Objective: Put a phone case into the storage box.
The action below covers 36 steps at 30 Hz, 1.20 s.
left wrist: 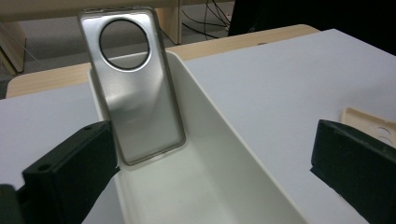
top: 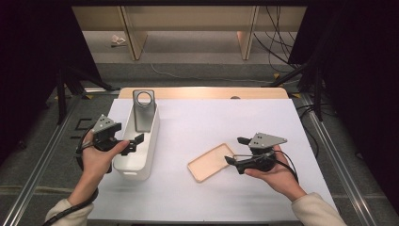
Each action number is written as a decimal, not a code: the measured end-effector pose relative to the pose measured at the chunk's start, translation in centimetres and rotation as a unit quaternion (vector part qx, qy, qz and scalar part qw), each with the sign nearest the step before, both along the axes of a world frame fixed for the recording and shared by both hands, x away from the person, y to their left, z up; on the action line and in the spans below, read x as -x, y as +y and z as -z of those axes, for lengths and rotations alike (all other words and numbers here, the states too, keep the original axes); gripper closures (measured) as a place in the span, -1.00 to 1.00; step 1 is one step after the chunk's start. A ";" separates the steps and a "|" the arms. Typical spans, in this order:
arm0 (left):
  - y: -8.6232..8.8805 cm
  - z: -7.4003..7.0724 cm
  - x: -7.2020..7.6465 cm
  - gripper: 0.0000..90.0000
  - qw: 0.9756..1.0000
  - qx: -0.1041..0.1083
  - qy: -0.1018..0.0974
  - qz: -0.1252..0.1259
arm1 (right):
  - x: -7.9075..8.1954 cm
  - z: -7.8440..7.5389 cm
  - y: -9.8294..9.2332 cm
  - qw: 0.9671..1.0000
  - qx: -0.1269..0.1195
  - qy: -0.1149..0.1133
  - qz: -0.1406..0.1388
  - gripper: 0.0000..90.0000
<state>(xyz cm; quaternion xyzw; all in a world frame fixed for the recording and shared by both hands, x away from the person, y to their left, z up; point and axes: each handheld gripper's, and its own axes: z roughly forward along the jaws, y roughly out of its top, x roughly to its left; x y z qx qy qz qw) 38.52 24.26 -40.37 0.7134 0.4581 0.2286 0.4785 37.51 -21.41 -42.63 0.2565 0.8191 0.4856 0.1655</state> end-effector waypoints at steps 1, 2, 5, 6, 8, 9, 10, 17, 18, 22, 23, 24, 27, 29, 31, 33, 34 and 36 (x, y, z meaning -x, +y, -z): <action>-0.1 0.0 0.4 -1.00 1.000 0.000 -0.001 0.000 | 0.0 0.0 0.0 1.000 -0.002 0.000 0.000 -0.62; -0.3 0.0 0.7 -1.00 1.000 -0.002 -0.004 0.001 | 0.0 0.0 0.0 1.000 -0.003 0.000 0.001 -0.62; -0.5 0.3 1.7 -0.99 1.000 -0.001 -0.004 0.004 | -0.1 0.0 0.0 1.000 -0.001 0.000 0.003 -0.62; -0.6 0.4 1.9 -0.98 1.000 -0.003 -0.003 0.005 | -0.1 0.0 0.0 1.000 -0.002 0.000 0.004 -0.62; -0.6 0.6 2.2 -0.98 1.000 -0.003 0.001 0.007 | -0.1 0.0 0.0 1.000 -0.005 0.002 0.005 -0.62; -0.6 0.7 2.4 -0.98 1.000 -0.003 0.002 0.007 | -0.2 0.0 0.1 1.000 -0.005 0.001 0.005 -0.62; -0.6 0.8 2.5 -0.98 1.000 -0.003 0.003 0.006 | -0.2 0.0 0.1 1.000 -0.004 0.001 0.004 -0.62; -0.9 0.9 2.6 -0.98 1.000 -0.004 0.004 0.010 | -0.1 0.0 0.0 1.000 -0.005 0.000 0.006 -0.62; -0.9 0.9 2.6 -0.98 1.000 -0.005 0.004 0.010 | -0.1 0.0 0.0 1.000 -0.005 0.001 0.006 -0.62; -0.9 0.8 2.7 -0.98 1.000 -0.003 0.001 0.009 | -0.1 -0.1 0.1 1.000 -0.008 0.000 0.007 -0.62; -0.9 0.7 2.6 -0.98 1.000 -0.001 -0.001 0.008 | -0.1 -0.1 0.1 1.000 -0.008 0.000 0.006 -0.62; -0.9 0.7 2.6 -0.98 1.000 -0.001 -0.003 0.007 | -0.1 -0.2 0.2 1.000 -0.008 -0.001 0.006 -0.63; -0.9 0.7 2.6 -0.98 1.000 -0.001 -0.002 0.007 | -0.1 -0.1 0.4 1.000 -0.006 0.002 0.006 -0.62; -0.9 0.8 2.6 -0.98 1.000 -0.001 -0.001 0.008 | -0.1 -0.1 0.6 1.000 -0.004 0.004 0.005 -0.59; -0.9 0.7 2.6 -0.98 1.000 -0.001 -0.002 0.007 | -0.1 0.0 0.8 1.000 -0.004 0.009 0.001 -0.48; -0.9 0.7 2.6 -0.98 1.000 0.000 -0.003 0.008 | -0.1 0.0 1.1 1.000 -0.004 0.012 -0.001 -0.36; -0.9 0.7 2.6 -0.98 1.000 0.000 -0.003 0.008 | -0.1 0.0 1.2 1.000 -0.005 0.014 -0.005 -0.24; -0.9 0.7 2.6 -0.98 1.000 0.000 -0.003 0.007 | -0.1 -0.1 1.5 1.000 -0.004 0.014 -0.010 -0.06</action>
